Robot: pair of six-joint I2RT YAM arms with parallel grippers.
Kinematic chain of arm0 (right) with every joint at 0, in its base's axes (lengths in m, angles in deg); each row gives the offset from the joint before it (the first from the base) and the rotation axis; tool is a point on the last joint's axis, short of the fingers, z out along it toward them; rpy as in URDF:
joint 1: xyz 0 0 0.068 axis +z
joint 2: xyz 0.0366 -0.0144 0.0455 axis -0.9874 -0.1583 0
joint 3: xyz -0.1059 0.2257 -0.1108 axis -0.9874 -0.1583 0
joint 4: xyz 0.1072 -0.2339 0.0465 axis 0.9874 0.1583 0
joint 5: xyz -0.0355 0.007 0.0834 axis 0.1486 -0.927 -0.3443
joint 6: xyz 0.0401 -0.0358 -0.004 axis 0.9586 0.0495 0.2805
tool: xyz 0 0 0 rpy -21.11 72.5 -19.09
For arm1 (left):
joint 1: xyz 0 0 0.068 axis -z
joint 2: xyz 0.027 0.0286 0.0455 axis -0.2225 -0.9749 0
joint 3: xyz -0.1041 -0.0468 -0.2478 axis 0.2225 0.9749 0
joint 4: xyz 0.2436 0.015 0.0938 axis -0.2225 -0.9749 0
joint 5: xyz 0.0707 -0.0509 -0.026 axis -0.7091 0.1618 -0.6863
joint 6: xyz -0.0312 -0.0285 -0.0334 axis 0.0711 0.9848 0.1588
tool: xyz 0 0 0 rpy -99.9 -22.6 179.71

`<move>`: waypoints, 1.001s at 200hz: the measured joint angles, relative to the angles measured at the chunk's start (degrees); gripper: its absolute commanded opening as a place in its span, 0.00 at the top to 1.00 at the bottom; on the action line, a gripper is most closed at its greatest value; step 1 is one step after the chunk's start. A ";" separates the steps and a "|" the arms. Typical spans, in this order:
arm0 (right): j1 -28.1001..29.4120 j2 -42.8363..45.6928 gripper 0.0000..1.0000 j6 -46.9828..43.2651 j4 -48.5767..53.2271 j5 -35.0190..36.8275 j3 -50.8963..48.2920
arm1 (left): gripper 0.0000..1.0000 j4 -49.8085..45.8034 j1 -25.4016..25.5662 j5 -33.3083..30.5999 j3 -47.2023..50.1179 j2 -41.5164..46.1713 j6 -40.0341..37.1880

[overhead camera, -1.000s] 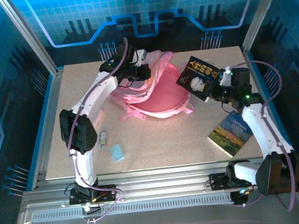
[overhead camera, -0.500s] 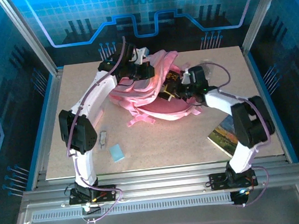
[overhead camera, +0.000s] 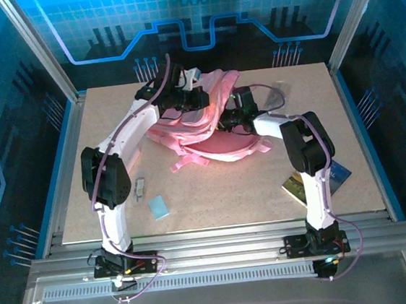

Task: Pack books, pencil case, and school supplies into a backpack

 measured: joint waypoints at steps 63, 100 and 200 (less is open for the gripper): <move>-6.93 16.85 0.27 -11.89 21.97 5.90 -4.81 | 1.00 6.95 -1.29 -4.61 6.40 1.11 1.03; -13.55 29.42 0.26 -21.70 35.76 12.02 -7.96 | 0.92 7.69 -1.46 -5.90 6.40 1.11 1.05; -34.10 47.10 0.00 -33.27 59.06 40.15 -24.57 | 0.29 12.22 10.40 -12.09 18.03 5.97 1.84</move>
